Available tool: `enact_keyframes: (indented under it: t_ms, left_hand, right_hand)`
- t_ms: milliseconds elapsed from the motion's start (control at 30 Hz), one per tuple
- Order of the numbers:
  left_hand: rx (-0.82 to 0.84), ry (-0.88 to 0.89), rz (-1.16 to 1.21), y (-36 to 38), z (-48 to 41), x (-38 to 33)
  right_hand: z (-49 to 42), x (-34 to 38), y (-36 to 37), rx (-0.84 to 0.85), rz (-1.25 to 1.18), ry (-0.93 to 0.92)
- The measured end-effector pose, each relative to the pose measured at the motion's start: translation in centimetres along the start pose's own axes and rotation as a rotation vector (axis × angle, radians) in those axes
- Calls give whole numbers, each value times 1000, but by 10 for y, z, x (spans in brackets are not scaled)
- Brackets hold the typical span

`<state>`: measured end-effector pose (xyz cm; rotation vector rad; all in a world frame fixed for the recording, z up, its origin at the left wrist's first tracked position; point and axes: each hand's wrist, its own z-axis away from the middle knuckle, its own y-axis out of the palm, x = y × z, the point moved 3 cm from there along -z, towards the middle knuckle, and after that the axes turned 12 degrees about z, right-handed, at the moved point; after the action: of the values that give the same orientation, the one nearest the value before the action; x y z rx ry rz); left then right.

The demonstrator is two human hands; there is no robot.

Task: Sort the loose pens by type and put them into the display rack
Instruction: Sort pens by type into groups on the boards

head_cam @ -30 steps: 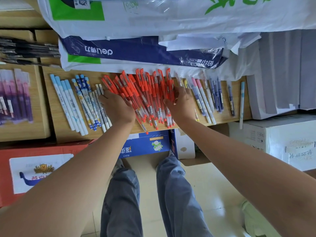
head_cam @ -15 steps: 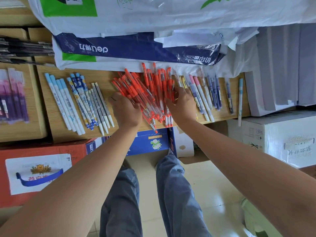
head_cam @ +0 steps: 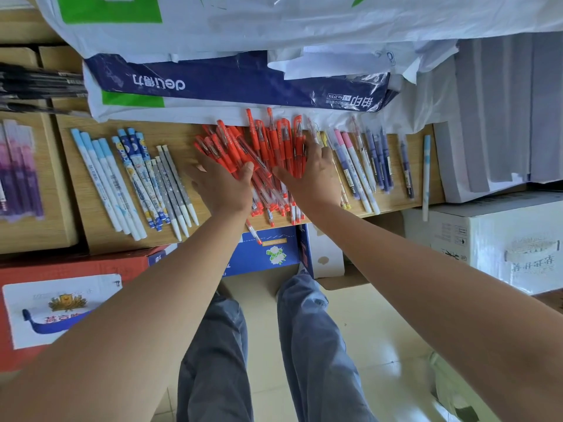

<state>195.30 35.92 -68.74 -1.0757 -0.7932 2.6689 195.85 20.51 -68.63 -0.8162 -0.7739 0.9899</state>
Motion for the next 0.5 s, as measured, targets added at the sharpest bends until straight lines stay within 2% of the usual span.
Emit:
enact_keyframes:
  t_ms: [233,367,500]
  left_hand:
    - [32,6,68,-4,-2,6]
    - [-3,62,118,-12,-6,13]
    - [10,75,93,-16,-7,20]
  right_hand:
    - [2,-3,1,-37,-35,-26]
    - [9,2,0,-27,-78,-51]
    - [9,7,2,-14,-34,-50]
